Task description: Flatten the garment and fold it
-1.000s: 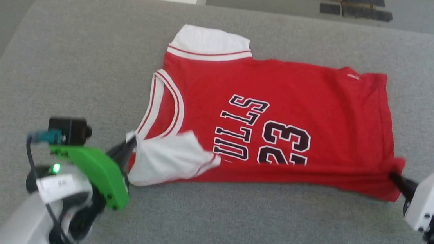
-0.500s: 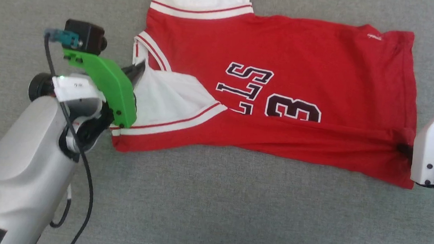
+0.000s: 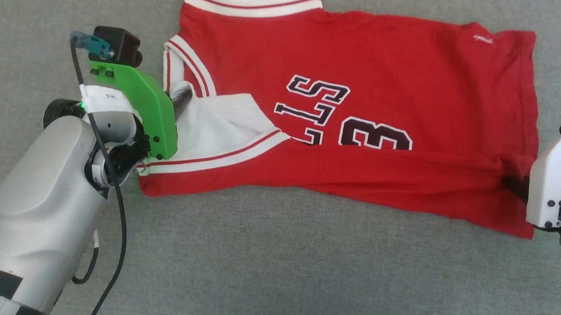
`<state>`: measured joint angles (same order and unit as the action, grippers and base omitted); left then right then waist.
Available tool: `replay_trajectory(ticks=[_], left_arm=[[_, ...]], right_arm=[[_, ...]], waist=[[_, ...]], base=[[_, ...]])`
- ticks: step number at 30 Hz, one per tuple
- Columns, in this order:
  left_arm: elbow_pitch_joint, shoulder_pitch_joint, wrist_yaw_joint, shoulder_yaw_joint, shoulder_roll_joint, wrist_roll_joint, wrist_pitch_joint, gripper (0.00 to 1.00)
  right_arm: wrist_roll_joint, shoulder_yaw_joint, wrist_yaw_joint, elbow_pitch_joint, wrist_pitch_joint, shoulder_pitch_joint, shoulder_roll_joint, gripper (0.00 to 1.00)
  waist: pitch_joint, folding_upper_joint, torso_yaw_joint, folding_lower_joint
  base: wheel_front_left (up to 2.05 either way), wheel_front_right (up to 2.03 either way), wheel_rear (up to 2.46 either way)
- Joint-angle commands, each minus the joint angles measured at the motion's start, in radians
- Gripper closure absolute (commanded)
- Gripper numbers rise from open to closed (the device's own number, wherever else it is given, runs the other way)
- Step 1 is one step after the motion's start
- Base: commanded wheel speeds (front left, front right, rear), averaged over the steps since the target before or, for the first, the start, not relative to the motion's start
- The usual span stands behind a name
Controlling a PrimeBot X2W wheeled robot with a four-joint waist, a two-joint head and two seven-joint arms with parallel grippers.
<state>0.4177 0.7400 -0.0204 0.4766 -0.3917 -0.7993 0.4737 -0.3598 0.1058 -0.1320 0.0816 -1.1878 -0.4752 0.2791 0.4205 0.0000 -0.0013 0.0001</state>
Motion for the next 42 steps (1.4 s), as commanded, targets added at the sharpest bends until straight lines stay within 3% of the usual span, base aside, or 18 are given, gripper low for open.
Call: replay_trajectory(ticks=[1,6,10,12,13,16,21,22,26,30,33,37,42], left_arm=[[0.002,0.015,-0.008,-0.002,0.001,-0.01,-0.005,0.0],[-0.03,0.014,-0.006,-0.024,-0.001,-0.015,-0.05,0.0],[-0.09,-0.021,0.005,-0.057,-0.018,0.003,-0.153,0.0],[-0.134,-0.053,0.011,-0.076,-0.027,0.027,-0.24,0.0],[-0.185,-0.133,0.026,-0.102,-0.033,0.056,-0.372,0.0],[-0.229,-0.238,0.047,-0.121,-0.037,0.09,-0.504,0.0],[-0.268,-0.402,0.087,-0.132,-0.031,0.135,-0.661,0.0],[-0.277,-0.482,0.106,-0.14,-0.017,0.152,-0.707,0.0],[-0.284,-0.55,0.119,-0.147,0.009,0.169,-0.726,0.0],[-0.262,-0.569,0.122,-0.14,0.033,0.188,-0.724,0.0],[-0.237,-0.528,0.126,-0.114,0.027,0.195,-0.652,0.0],[-0.203,-0.425,0.134,-0.061,0.019,0.195,-0.45,0.0],[-0.154,-0.293,0.164,0.021,0.012,0.174,-0.081,0.0]], right_arm=[[-0.011,0.002,0.001,0.002,0.015,0.005,-0.003,0.0],[-0.057,0.043,0.001,-0.024,0.091,0.02,-0.021,0.0],[-0.086,0.097,0.001,-0.075,0.205,0.059,-0.037,0.0],[-0.086,0.121,0.001,-0.11,0.3,0.084,-0.046,0.0],[-0.088,0.14,0.001,-0.143,0.448,0.138,-0.063,0.0],[-0.089,0.153,0.001,-0.161,0.608,0.211,-0.073,0.0],[-0.086,0.142,0.001,-0.158,0.817,0.342,-0.074,0.0],[-0.091,0.133,0.001,-0.135,0.913,0.408,-0.079,0.0],[-0.097,0.123,0.001,-0.093,0.98,0.461,-0.082,0.0],[-0.108,0.12,0.001,-0.047,1.018,0.473,-0.078,0.0],[-0.113,0.12,0.001,-0.04,1.022,0.463,-0.072,0.0],[-0.117,0.118,0.001,-0.036,1.021,0.444,-0.064,0.0],[-0.12,0.109,0.001,-0.03,1.019,0.423,-0.061,0.0]], waist=[[-0.043,0.0,0.005,-0.0001],[-0.131,0.0,0.01,-0.0001],[-0.203,0.0,0.014,-0.0001],[-0.225,0.0,0.015,-0.0001],[-0.262,0.0,0.016,-0.0001],[-0.294,0.0,0.02,-0.0001],[-0.33,0.0,0.028,-0.0001],[-0.339,0.0,0.033,-0.0001],[-0.342,0.0,0.039,-0.0001],[-0.329,0.0,0.043,-0.0001],[-0.309,0.0,0.045,-0.0001],[-0.275,0.0,0.046,-0.0001],[-0.234,0.0,0.038,-0.0001]], base=[[0.0,0.0,0.0],[0.0,0.0,0.0],[0.0,0.0,0.0],[0.0,0.0,0.0],[0.0,0.0,0.0],[0.0,0.0,0.0],[0.0,0.0,0.0],[0.0,0.0,0.0],[0.0,0.0,0.0],[0.0,0.0,0.0],[0.0,0.0,0.0],[0.0,0.0,0.0],[0.0,0.0,0.0]])
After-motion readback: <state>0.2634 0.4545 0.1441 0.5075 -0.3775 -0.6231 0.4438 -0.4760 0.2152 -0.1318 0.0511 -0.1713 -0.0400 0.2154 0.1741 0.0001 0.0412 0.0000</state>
